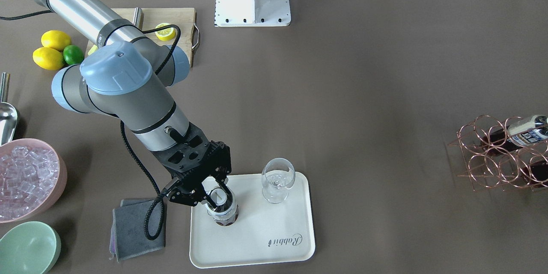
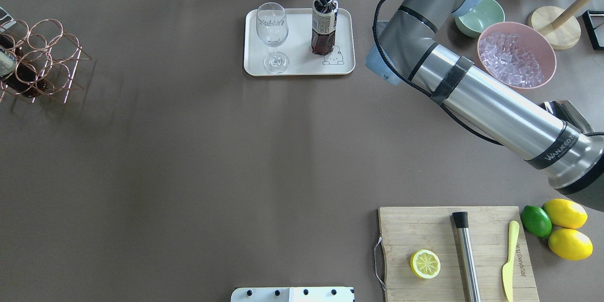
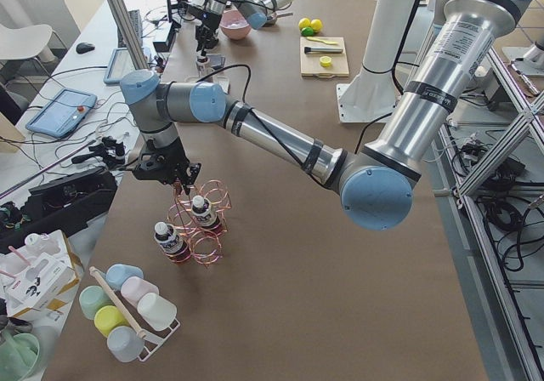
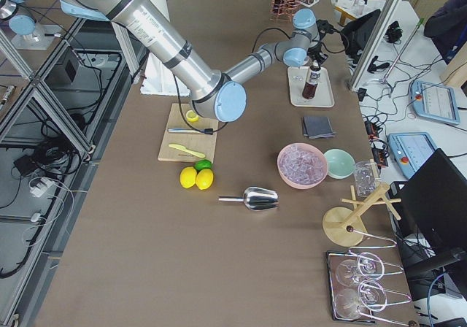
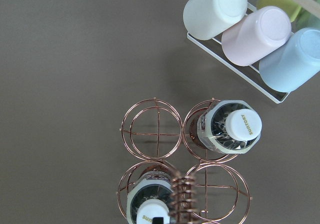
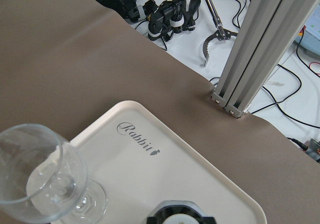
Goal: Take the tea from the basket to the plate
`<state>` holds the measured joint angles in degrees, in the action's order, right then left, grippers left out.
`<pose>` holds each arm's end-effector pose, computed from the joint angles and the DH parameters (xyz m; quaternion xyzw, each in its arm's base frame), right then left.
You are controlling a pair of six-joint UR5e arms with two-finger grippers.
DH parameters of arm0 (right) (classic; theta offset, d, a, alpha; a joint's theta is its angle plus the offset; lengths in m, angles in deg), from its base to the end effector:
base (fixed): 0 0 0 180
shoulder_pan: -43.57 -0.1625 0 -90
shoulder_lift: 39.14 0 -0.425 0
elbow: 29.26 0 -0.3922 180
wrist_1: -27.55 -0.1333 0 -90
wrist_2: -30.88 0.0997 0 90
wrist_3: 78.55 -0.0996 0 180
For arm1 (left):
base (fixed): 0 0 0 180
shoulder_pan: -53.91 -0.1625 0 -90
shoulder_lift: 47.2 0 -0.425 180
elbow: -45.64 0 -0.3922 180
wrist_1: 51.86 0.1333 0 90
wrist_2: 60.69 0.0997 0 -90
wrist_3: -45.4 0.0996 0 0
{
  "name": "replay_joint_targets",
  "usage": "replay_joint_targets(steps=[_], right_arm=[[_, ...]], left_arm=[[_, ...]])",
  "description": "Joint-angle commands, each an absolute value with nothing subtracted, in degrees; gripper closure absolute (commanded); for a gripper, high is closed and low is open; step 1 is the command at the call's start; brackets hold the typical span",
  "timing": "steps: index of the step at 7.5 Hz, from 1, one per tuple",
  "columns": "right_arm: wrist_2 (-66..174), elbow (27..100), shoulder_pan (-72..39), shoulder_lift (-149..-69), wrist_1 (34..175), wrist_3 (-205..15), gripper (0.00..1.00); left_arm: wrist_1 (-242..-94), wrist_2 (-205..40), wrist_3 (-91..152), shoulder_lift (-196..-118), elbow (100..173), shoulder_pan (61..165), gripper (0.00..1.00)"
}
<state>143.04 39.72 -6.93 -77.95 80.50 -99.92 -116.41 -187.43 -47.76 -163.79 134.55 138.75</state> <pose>-0.4311 -0.6735 0.1756 0.3873 -0.4132 -0.2338 0.7903 -0.0155 -0.6480 0.4534 -0.2382 0.2064 -0.6592 0.6828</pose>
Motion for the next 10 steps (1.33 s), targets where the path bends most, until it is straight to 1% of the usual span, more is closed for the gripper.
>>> replay_joint_targets(steps=[1, 5, 6, 7, 8, 9, 10], right_arm=[[143.73, 45.87, -6.88, -81.76, 79.84, -100.26, 0.01], [146.52, 51.49, -8.28, -83.26, 80.71, -100.87, 0.00], [150.11, 55.78, -10.64, -85.27, 84.11, -100.79, 0.00], [151.63, 62.43, -12.14, -90.07, 87.11, -100.70, 0.00], [152.08, 68.94, -12.77, -96.12, 88.44, -100.79, 0.00], [154.86, 73.61, -15.04, -100.36, 90.80, -100.79, 0.00], [161.77, 76.45, -19.67, -102.32, 96.05, -100.53, 0.00]], left_arm=[[-117.95, -186.82, -48.82, -164.36, 133.09, 138.37, 1.00], [-119.71, -184.27, -51.63, -164.53, 133.17, 135.03, 1.00], [-119.71, -184.27, -51.54, -164.45, 133.26, 135.03, 0.59], [-119.45, -184.18, -51.72, -164.36, 133.96, 134.94, 0.02], [-119.28, -184.27, -51.80, -164.01, 134.84, 135.03, 0.02], [-119.10, -184.44, -51.80, -163.83, 136.15, 135.29, 0.02], [-117.01, -184.44, -51.46, -163.66, 137.99, 135.64, 0.02]])
